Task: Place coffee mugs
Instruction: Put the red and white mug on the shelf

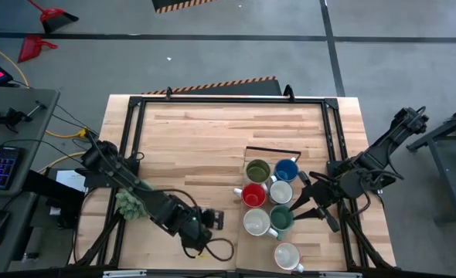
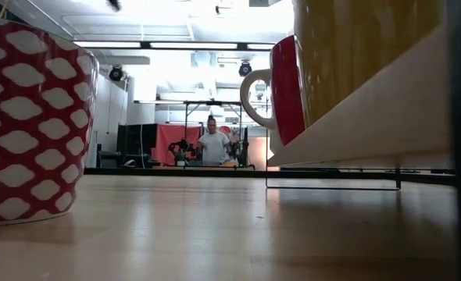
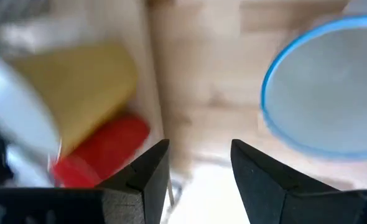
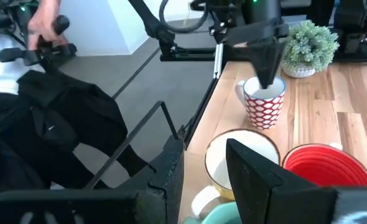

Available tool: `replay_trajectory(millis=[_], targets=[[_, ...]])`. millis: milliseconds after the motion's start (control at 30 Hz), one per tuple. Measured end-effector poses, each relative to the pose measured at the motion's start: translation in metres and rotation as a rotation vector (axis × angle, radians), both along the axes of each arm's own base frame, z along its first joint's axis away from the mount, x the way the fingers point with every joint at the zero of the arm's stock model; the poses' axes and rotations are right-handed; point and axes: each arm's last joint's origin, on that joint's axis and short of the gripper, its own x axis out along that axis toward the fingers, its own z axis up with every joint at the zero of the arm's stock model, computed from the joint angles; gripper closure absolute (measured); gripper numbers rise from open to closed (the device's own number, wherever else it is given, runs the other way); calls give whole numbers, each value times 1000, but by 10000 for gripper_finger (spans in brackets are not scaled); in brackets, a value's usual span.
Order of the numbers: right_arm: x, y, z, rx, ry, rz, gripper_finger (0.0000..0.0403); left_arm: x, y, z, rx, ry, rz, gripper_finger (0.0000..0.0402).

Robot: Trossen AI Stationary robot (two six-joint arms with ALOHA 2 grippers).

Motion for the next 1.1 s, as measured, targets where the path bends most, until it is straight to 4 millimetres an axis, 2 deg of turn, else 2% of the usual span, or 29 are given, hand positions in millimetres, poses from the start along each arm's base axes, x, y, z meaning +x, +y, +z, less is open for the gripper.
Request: replay_trajectory(millis=[100, 200, 333, 433, 567, 633, 733, 867, 933, 1033, 1100], targets=[[-2, -2, 4, 18, -21, 1, 295, -5, 9, 18, -2, 11, 186, 243], [-4, -3, 6, 31, -25, 11, 295, -16, 16, 31, -106, 68, 505, 243], [-5, -4, 7, 39, -32, 15, 295, -24, 19, 36, -267, 89, 906, 243], [-7, -5, 9, 25, -52, 31, 295, -28, 19, 41, -391, 144, 1069, 243], [-20, -12, 30, 60, -218, 150, 295, -33, 25, 50, -474, 174, 1187, 243], [-33, -22, 41, 110, -280, 207, 295, -42, 32, 65, -528, 143, 1214, 243], [-53, -39, 51, 193, -300, 205, 295, -57, 48, 90, -616, 44, 1273, 243], [-74, -55, 57, 161, -383, 262, 295, -88, 74, 129, -799, -103, 1300, 243], [-85, -63, 57, 141, -408, 300, 295, -108, 88, 143, -888, -160, 1302, 243], [-97, -76, 55, 132, -397, 273, 295, -138, 107, 151, -1052, -207, 1279, 243], [-103, -81, 52, 110, -387, 254, 295, -156, 119, 146, -1146, -232, 1260, 243]])
